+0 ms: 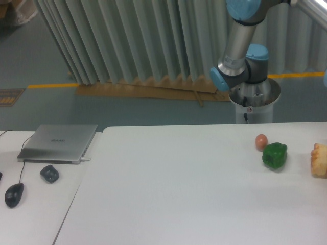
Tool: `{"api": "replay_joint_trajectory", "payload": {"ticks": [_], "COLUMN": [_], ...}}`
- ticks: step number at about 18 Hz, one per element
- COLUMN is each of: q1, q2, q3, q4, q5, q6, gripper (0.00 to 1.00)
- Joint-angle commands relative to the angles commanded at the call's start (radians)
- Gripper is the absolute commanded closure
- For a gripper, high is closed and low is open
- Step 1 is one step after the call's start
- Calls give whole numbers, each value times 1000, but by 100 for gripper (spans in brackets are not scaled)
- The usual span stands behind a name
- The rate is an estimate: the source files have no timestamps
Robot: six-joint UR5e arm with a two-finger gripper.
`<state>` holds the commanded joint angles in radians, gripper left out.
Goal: Place the red peppers in a basket
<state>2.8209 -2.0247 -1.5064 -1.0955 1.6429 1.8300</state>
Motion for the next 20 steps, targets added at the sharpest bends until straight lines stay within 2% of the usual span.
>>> {"api": "replay_joint_trajectory", "payload": {"ticks": [3, 4, 5, 6, 7, 15, 20], "q1": [-1, -3, -5, -9, -9, -15, -78], "q2": [-15, -14, -12, -11, -8, 32, 75], "q3": [0, 2, 2, 0, 0, -5, -3], "q4": [23, 23, 23, 23, 23, 19, 11], "q5": [0, 0, 0, 0, 0, 5, 5], "q6": [0, -2, -5, -9, -2, -15, -67], "gripper": [47, 42, 31, 9, 0, 0, 0]}}
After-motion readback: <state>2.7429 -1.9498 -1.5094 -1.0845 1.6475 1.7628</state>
